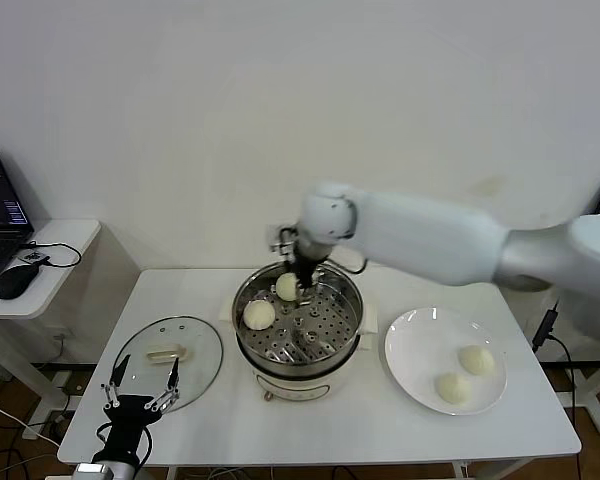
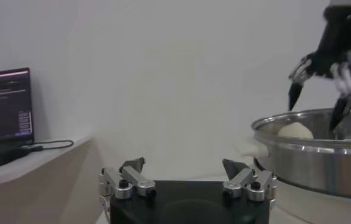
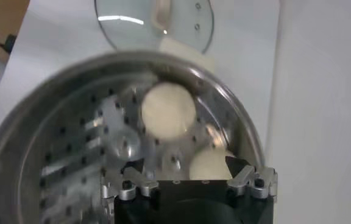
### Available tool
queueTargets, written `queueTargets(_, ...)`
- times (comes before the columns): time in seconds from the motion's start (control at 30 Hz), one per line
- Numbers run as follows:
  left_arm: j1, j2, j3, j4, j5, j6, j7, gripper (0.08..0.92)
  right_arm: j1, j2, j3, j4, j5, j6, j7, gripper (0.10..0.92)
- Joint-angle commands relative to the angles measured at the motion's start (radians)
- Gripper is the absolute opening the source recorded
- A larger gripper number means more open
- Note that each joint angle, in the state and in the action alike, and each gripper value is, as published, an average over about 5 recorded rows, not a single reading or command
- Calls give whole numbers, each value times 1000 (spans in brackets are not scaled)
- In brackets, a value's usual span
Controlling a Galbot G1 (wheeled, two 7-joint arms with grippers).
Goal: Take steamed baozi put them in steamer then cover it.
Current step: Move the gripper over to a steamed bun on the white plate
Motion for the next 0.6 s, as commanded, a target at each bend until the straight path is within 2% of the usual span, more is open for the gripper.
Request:
queueTargets(0.03, -1, 2, 4, 0, 2, 2, 1, 823, 61, -406, -8, 216, -161, 198, -176, 822)
queueTargets(0.27, 7, 7, 18, 8, 16, -4, 0, 823, -77, -633, 49, 294, -275, 240, -159, 823)
queueTargets(0.6, 16, 0, 23, 4, 31, -2, -2, 823, -504, -738, 322, 314, -437, 274, -139, 823)
